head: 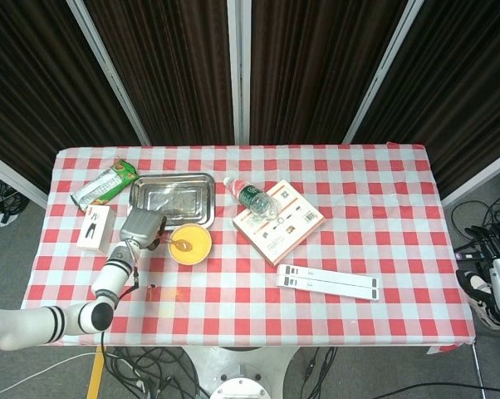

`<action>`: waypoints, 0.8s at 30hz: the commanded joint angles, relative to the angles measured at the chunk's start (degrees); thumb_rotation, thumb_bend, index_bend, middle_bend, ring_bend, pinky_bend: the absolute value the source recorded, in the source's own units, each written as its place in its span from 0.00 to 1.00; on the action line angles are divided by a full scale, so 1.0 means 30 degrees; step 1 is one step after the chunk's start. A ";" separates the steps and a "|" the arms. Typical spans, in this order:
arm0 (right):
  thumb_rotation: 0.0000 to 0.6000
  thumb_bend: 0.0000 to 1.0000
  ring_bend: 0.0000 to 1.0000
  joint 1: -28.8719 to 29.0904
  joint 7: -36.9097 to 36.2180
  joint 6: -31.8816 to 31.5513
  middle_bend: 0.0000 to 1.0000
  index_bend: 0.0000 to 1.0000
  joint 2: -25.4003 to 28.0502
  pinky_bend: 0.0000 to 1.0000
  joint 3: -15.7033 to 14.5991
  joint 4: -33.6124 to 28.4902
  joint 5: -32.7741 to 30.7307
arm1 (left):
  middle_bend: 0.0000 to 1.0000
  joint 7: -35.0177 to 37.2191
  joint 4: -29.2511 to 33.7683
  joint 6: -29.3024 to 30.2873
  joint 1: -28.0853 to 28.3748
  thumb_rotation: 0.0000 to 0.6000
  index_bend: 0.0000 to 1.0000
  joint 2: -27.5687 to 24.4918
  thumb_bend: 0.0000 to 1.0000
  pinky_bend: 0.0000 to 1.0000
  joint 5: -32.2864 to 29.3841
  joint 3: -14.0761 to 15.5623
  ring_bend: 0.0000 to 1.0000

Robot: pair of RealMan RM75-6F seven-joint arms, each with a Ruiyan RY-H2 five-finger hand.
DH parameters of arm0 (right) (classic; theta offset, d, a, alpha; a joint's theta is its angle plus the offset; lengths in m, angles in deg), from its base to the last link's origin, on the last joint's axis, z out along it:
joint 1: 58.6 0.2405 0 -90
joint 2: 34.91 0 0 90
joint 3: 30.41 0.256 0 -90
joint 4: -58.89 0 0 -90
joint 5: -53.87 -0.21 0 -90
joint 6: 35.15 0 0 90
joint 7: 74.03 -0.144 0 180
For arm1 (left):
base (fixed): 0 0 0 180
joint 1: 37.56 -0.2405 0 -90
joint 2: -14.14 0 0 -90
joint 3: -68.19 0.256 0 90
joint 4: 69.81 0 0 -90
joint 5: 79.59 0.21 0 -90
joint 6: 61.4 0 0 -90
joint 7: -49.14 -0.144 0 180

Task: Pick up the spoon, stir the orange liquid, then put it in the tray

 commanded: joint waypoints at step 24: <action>1.00 0.25 0.02 -0.0006 -0.0197 -0.0024 0.14 0.14 0.0009 0.06 -0.0036 0.0106 0.0144 | 0.97 -0.6850 0.1527 0.2772 0.2983 1.00 0.66 -0.0513 0.45 0.95 -0.3267 0.0454 0.93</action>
